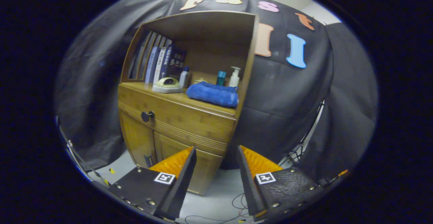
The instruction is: Pull open the drawer, take out the items inside it, and place them on the countertop above the cabinet.
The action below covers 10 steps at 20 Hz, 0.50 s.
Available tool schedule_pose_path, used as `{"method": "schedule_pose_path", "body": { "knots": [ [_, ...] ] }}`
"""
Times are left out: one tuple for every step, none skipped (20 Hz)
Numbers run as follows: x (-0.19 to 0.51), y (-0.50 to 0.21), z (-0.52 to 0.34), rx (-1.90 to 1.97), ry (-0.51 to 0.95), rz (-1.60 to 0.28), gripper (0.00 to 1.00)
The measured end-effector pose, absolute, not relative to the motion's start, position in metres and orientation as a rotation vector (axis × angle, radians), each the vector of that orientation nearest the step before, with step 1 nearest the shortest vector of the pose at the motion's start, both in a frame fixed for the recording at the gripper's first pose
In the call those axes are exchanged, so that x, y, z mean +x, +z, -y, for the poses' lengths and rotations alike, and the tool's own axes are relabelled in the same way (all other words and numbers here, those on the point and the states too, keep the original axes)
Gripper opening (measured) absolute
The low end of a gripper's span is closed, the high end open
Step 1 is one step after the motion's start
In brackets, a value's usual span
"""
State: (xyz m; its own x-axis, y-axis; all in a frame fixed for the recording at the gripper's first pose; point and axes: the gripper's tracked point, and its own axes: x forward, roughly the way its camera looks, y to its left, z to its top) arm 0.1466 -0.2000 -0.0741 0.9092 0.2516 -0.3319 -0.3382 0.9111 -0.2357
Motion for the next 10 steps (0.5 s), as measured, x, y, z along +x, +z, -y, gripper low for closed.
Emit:
{"method": "schedule_pose_path", "body": {
  "knots": [
    [0.147,-0.078,0.210,-0.278,0.297,-0.305,0.72],
    [0.147,-0.081,0.221,-0.266,0.282,-0.310,0.72],
    [0.146,-0.083,0.230,-0.253,0.267,-0.313,0.72],
    [0.146,-0.083,0.235,-0.240,0.258,-0.310,0.72],
    [0.145,-0.082,0.238,-0.234,0.254,-0.304,0.73],
    [0.144,-0.081,0.240,-0.235,0.249,-0.300,0.73],
    [0.143,-0.081,0.244,-0.239,0.248,-0.301,0.73],
    [0.142,-0.081,0.246,-0.241,0.247,-0.305,0.73],
    [0.140,-0.080,0.247,-0.240,0.249,-0.307,0.73],
    [0.138,-0.079,0.247,-0.234,0.256,-0.306,0.73]
  ]
}}
